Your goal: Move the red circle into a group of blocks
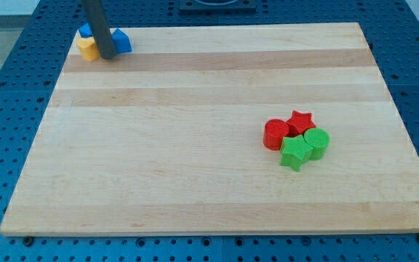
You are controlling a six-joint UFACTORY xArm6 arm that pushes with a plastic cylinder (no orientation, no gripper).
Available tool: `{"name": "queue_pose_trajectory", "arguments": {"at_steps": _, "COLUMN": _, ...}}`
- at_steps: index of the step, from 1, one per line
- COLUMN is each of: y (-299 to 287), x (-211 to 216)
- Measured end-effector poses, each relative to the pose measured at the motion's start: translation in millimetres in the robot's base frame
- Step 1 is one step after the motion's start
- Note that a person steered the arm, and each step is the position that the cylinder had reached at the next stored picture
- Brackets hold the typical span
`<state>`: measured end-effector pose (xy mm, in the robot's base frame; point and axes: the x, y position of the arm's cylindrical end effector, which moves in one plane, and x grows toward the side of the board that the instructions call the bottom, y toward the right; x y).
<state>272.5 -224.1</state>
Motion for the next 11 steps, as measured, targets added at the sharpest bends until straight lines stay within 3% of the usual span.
{"name": "queue_pose_trajectory", "arguments": {"at_steps": 1, "y": 5, "x": 28}}
{"name": "queue_pose_trajectory", "arguments": {"at_steps": 4, "y": 186, "x": 271}}
{"name": "queue_pose_trajectory", "arguments": {"at_steps": 6, "y": 233, "x": 342}}
{"name": "queue_pose_trajectory", "arguments": {"at_steps": 9, "y": 247, "x": 346}}
{"name": "queue_pose_trajectory", "arguments": {"at_steps": 11, "y": 383, "x": 333}}
